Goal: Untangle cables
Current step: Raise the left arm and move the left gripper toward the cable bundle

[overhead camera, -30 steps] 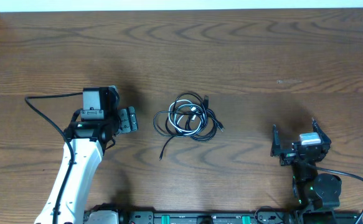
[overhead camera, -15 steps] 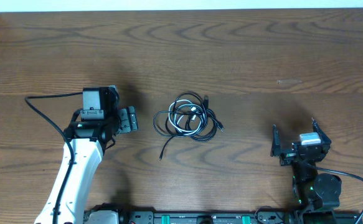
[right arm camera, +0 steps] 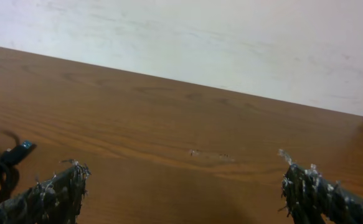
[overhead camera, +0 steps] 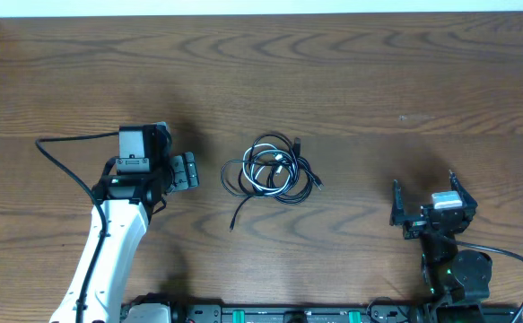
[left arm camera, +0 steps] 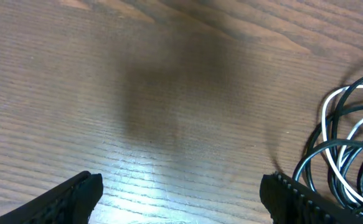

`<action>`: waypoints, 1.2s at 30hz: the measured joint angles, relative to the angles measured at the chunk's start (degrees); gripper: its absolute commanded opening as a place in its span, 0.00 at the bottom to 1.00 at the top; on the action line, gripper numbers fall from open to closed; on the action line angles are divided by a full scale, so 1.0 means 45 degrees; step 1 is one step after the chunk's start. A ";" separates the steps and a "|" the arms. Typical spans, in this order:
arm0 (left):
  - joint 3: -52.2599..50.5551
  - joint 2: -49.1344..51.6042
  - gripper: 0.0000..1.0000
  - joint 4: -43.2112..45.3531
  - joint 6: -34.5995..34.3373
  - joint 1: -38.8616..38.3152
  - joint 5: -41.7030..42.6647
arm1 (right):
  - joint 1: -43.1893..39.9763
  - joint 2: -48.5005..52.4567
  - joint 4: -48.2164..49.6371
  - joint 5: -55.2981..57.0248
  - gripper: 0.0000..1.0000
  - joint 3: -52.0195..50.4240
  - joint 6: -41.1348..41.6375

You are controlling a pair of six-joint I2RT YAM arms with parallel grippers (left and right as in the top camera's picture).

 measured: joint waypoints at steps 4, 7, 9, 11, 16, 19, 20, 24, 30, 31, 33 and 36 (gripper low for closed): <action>0.0000 0.0000 0.86 0.0194 0.0000 0.0000 0.0000 | 0.0000 0.0000 0.0000 0.0000 0.99 0.0000 0.0000; 0.0000 0.0000 0.86 0.0204 0.0000 0.0000 0.0000 | 0.0000 0.0000 0.0000 0.0000 0.99 0.0000 0.0000; 0.0000 0.0000 0.86 0.0204 0.0000 0.0000 0.0000 | 0.0000 0.0000 0.0000 0.0000 0.99 0.0000 0.0000; 0.0000 0.0000 0.86 0.0209 0.0000 0.0000 0.0000 | 0.0000 0.0000 0.0000 0.0000 0.99 0.0000 0.0000; 0.0000 0.0000 0.86 0.0253 0.0000 0.0000 0.0000 | 0.0000 0.0000 0.0000 0.0000 0.99 0.0000 0.0000; 0.0000 0.0000 0.86 0.0296 0.0000 0.0000 0.0000 | 0.0000 0.0000 0.0000 0.0000 0.99 0.0000 0.0000; 0.0000 0.0000 0.86 0.0301 0.0000 0.0000 0.0000 | 0.0000 0.0000 0.0000 0.0000 0.99 0.0000 0.0000; 0.0000 0.0000 0.86 0.0301 0.0000 0.0000 0.0000 | 0.0000 0.0000 0.0000 0.0000 0.99 0.0000 0.0000; 0.0000 0.0000 0.86 0.0301 -0.0005 0.0000 0.0000 | 0.0000 0.0000 0.0000 0.0000 0.99 0.0000 0.0000; 0.0000 0.0000 0.86 0.0301 0.0000 0.0000 0.0000 | 0.0000 0.0000 0.0000 0.0000 0.99 0.0000 0.0000; 0.0000 0.0000 0.86 0.0301 0.0000 0.0000 0.0000 | 0.0000 0.0000 0.0000 0.0000 0.99 0.0000 0.0000; 0.0000 0.0000 0.86 0.0301 0.0000 0.0000 0.0000 | 0.0000 0.0000 0.0000 0.0000 0.99 0.0000 0.0000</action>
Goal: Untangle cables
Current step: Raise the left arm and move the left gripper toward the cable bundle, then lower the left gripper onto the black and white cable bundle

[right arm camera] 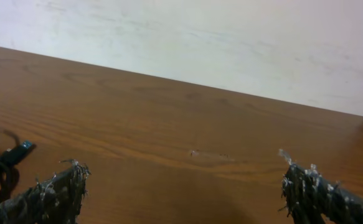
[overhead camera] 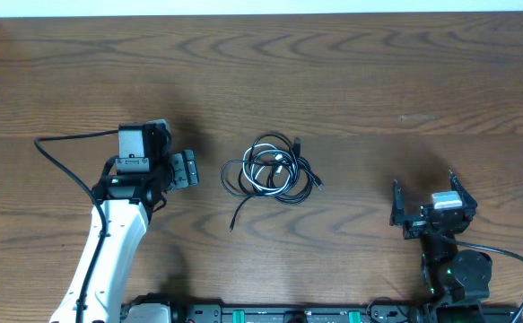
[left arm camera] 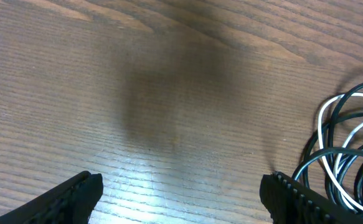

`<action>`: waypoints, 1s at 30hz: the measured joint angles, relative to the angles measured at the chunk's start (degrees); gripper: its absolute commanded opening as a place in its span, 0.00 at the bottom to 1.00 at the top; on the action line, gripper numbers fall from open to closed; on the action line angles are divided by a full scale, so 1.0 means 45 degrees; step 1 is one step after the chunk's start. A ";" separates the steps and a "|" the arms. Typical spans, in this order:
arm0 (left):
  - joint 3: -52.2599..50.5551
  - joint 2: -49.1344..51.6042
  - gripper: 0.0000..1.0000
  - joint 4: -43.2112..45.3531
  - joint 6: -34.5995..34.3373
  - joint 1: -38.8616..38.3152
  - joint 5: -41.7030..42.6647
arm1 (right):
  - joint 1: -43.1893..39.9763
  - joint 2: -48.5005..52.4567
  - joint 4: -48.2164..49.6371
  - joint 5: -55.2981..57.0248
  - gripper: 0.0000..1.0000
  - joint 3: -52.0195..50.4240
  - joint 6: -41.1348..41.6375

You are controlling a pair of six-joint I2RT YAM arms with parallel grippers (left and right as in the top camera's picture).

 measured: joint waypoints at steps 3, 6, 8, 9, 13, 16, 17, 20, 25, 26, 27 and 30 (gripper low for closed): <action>0.0000 0.0000 0.86 0.0112 0.0000 0.0000 0.0000 | 0.0000 0.0000 0.0000 0.0000 0.99 0.0000 0.0000; 0.0000 0.0000 0.86 0.0714 -0.0005 0.0000 0.0019 | 0.0000 0.0000 0.0005 0.0000 0.99 0.0000 0.0000; 0.0000 0.0000 0.86 0.1005 -0.0005 0.0000 0.0092 | 0.0000 0.0000 0.0000 0.0000 0.99 0.0000 0.0000; 0.0000 0.0000 0.86 0.1229 -0.0005 0.0000 0.0112 | 0.0000 0.0000 0.0000 0.0000 0.99 0.0000 0.0000; 0.0000 0.0000 0.86 0.1851 -0.0160 0.0000 0.0151 | 0.0000 0.0000 0.0000 0.0000 0.99 0.0000 0.0000; 0.0000 0.0039 0.86 0.2375 -0.0389 0.0000 0.0170 | 0.0000 0.0000 0.0000 0.0000 0.99 0.0000 0.0000; 0.0000 0.0068 0.86 0.2574 -0.0427 0.0000 0.0199 | 0.0000 0.0000 0.0000 0.0000 0.99 0.0000 0.0000; 0.0000 0.0209 0.86 0.3215 -0.0437 0.0000 0.0243 | 0.0000 0.0000 0.0000 0.0000 0.99 0.0000 0.0000; 0.0000 0.0612 0.86 0.4488 -0.0491 -0.0141 0.0253 | 0.0000 0.0000 0.0000 0.0000 0.99 0.0000 0.0000; 0.0000 0.0699 0.86 0.4551 -0.0525 -0.0199 0.0257 | 0.0000 0.0000 0.0005 0.0000 0.99 0.0000 0.0000; 0.0005 0.0860 0.86 0.4575 -0.0534 -0.0306 0.0262 | 0.0000 0.0000 0.0000 0.0000 0.99 0.0000 0.0000; 0.0000 0.1316 0.86 0.4498 -0.0578 -0.0573 0.0291 | 0.0000 0.0000 0.0000 0.0000 0.99 0.0000 0.0000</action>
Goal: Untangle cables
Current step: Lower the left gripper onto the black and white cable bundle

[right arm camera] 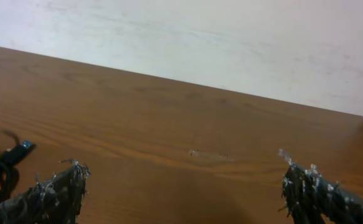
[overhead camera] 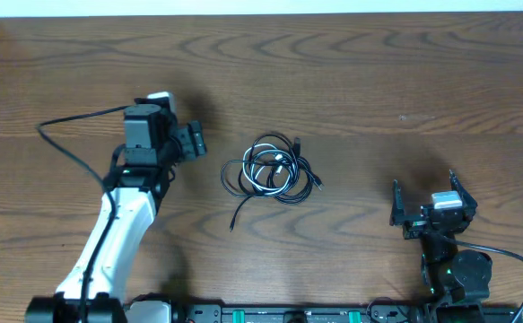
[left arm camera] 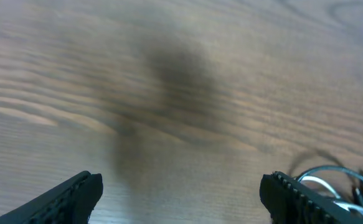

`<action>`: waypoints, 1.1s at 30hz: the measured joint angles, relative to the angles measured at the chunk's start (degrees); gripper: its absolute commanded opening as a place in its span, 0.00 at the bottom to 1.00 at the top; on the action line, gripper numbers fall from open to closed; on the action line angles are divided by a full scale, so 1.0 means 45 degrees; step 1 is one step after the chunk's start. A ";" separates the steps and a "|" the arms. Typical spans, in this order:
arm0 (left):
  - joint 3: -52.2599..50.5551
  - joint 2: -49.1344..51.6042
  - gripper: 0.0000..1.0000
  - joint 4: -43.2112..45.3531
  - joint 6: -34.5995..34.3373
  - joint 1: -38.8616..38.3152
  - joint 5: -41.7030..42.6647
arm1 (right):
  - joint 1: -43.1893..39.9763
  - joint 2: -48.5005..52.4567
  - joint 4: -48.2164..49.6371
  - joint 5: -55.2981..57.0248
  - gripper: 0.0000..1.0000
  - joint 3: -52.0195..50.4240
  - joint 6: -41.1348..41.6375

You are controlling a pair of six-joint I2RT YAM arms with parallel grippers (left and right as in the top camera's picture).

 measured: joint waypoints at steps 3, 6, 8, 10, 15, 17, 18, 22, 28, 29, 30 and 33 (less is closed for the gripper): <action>0.0000 0.0457 0.86 -0.0024 -0.0044 -0.0223 0.0019 | 0.0000 0.0000 0.0000 0.0000 0.99 0.0000 0.0000; 0.0000 0.0544 0.86 0.0087 -0.0044 -0.0287 0.0049 | 0.0000 0.0000 0.0000 0.0000 0.99 0.0000 0.0000; 0.0000 0.0544 0.86 0.0092 -0.0049 -0.0287 0.0049 | 0.0000 0.0000 0.0000 0.0000 0.99 0.0000 0.0000; 0.0000 0.0544 0.86 0.0107 -0.0044 -0.0287 0.0049 | 0.0000 0.0000 0.0000 0.0000 0.99 0.0000 0.0000; 0.0000 0.0544 0.86 0.0165 -0.0049 -0.0287 0.0049 | 0.0000 0.0000 0.0000 0.0000 0.99 0.0000 0.0000; 0.0005 0.0544 0.85 0.0170 -0.0049 -0.0287 0.0049 | 0.0000 0.0000 0.0000 0.0000 0.99 0.0000 0.0000; 0.0000 0.0544 0.79 0.0155 -0.0049 -0.0287 0.0049 | 0.0000 0.0000 0.0000 0.0000 0.99 0.0000 0.0000; 0.0000 0.0544 0.64 0.0126 0.0316 -0.0311 0.0189 | 0.0000 0.0000 0.0000 0.0000 0.99 0.0000 0.0000; 0.0000 0.0544 0.96 0.0058 0.1637 -0.1341 0.0733 | 0.0000 0.0000 0.0000 0.0000 0.99 0.0000 0.0000; 0.0000 0.0539 0.96 0.0029 0.1851 -0.1593 0.0782 | 0.0000 0.0000 0.0000 0.0000 0.99 0.0000 0.0000; 0.0000 0.0544 0.96 0.0005 0.2045 -0.1836 0.0777 | 0.0000 0.0000 0.0000 0.0000 0.99 0.0000 0.0000; 0.0000 0.0544 0.96 -0.0155 0.2754 -0.2637 0.0855 | 0.0000 0.0000 0.0000 0.0000 0.99 0.0000 0.0000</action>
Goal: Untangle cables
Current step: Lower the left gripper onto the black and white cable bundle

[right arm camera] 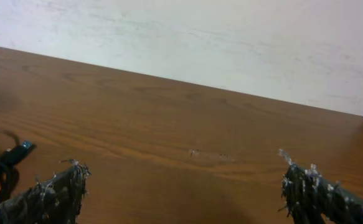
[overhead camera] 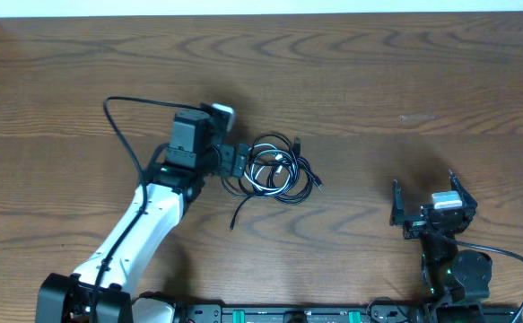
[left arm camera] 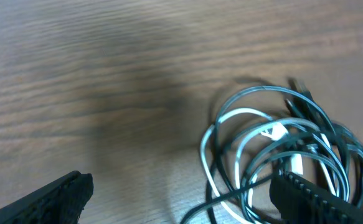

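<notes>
A tangle of black and white cables [overhead camera: 273,170] lies coiled near the table's middle, one black end trailing toward the front. In the left wrist view the coil [left arm camera: 274,155] fills the right half, its loops crossing each other. My left gripper [overhead camera: 235,159] is open at the coil's left edge; in the left wrist view the left gripper [left arm camera: 181,199] has a cable loop lying between its spread fingers. My right gripper [overhead camera: 429,205] is open far to the right, near the front edge, and a black plug [right arm camera: 14,154] of the tangle shows at its view's left edge.
The wooden table [overhead camera: 378,81] runs to a pale wall at the back. The left arm's own black cable [overhead camera: 122,126] arcs over the table left of the tangle. A dark equipment rail [overhead camera: 270,314] lines the front edge.
My left gripper has moved right, from well left of the tangle to its left edge, still open. The cables and the right arm have not moved.
My left gripper first stood open to the left of the tangle and stayed there at the second moment. Then it was further back, still left of the coil. Now it is at the coil's left edge. The right gripper stayed open and still throughout.
</notes>
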`<action>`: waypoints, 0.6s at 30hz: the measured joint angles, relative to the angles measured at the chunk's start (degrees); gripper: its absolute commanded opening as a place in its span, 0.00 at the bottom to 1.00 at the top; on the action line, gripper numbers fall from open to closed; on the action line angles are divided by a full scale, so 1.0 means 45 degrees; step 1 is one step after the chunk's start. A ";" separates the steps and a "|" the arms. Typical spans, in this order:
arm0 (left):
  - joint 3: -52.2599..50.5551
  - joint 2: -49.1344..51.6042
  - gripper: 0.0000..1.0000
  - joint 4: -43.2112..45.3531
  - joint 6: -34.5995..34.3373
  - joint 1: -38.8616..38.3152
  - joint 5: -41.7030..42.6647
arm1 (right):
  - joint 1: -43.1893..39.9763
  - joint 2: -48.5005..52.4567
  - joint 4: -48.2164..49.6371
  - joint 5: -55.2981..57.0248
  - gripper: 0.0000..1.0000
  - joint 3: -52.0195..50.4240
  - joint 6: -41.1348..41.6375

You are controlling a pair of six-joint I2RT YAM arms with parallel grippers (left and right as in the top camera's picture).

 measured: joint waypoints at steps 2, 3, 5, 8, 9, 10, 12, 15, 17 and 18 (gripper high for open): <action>0.0000 0.0000 0.96 -0.0131 0.0631 -0.0393 0.0010 | 0.0000 0.0000 0.0000 0.0000 0.99 0.0000 0.0000; 0.0000 0.0000 0.98 -0.0209 0.0889 -0.0495 0.0010 | 0.0000 0.0000 0.0000 0.0000 0.99 0.0000 0.0000; 0.0000 0.0019 1.00 -0.0505 0.1637 -0.0665 0.0015 | 0.0000 0.0000 0.0005 0.0000 0.99 0.0000 0.0000; 0.0005 0.0151 0.98 -0.0826 0.2293 -0.0685 0.0015 | 0.0000 0.0000 0.0000 0.0000 0.99 0.0000 0.0000; 0.0005 0.0243 0.98 -0.0840 0.2487 -0.0685 0.0015 | 0.0000 0.0000 0.0000 0.0000 0.99 0.0000 0.0000; 0.0005 0.0389 0.98 -0.0831 0.2637 -0.0699 0.0024 | 0.0000 0.0000 0.0000 0.0000 0.99 0.0000 0.0000; 0.0005 0.0583 0.98 -0.0826 0.2837 -0.0724 0.0121 | 0.0000 0.0000 0.0000 0.0000 0.99 0.0000 0.0000; 0.0005 0.0748 0.98 -0.0816 0.2958 -0.0801 0.0350 | 0.0000 0.0000 0.0000 0.0000 0.99 0.0000 0.0000; 0.0005 0.0782 0.98 -0.0816 0.3050 -0.0899 0.0457 | 0.0000 0.0000 0.0000 0.0000 0.99 0.0000 0.0000; 0.0005 0.0787 0.98 -0.0826 0.3123 -0.0942 0.0500 | 0.0000 0.0000 0.0000 0.0000 0.99 0.0000 0.0000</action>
